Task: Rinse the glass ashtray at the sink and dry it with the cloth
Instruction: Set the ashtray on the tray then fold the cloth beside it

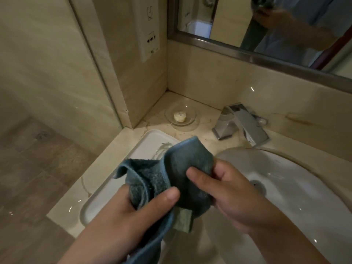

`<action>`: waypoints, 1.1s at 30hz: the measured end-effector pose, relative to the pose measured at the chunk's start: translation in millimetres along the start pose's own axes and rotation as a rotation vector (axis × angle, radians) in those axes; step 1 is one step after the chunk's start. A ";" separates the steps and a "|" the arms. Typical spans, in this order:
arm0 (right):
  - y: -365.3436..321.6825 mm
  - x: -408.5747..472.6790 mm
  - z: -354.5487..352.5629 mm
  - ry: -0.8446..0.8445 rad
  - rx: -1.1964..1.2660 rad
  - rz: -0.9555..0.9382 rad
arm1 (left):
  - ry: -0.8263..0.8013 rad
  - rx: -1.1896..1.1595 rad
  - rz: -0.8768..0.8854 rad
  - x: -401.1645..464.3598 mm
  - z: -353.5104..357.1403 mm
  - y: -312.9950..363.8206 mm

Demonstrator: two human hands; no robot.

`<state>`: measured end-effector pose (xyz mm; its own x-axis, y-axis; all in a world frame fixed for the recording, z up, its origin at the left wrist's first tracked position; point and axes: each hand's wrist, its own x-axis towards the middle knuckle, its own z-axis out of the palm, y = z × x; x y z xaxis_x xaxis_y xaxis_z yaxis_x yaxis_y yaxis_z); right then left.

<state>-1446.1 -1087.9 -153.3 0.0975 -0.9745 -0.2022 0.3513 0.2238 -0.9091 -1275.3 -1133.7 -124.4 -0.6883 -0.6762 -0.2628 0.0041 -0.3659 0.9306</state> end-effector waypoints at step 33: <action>-58.1 -83.3 0.0 0.283 -1.035 -0.634 | -0.190 -0.068 0.079 -6.4 70.3 4.5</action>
<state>-1474.7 -1019.7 -83.6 -0.0699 -0.9040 0.4218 -0.6471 -0.2807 -0.7088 -1321.8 -1086.2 -100.7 -0.8083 -0.5741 -0.1307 0.1082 -0.3630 0.9255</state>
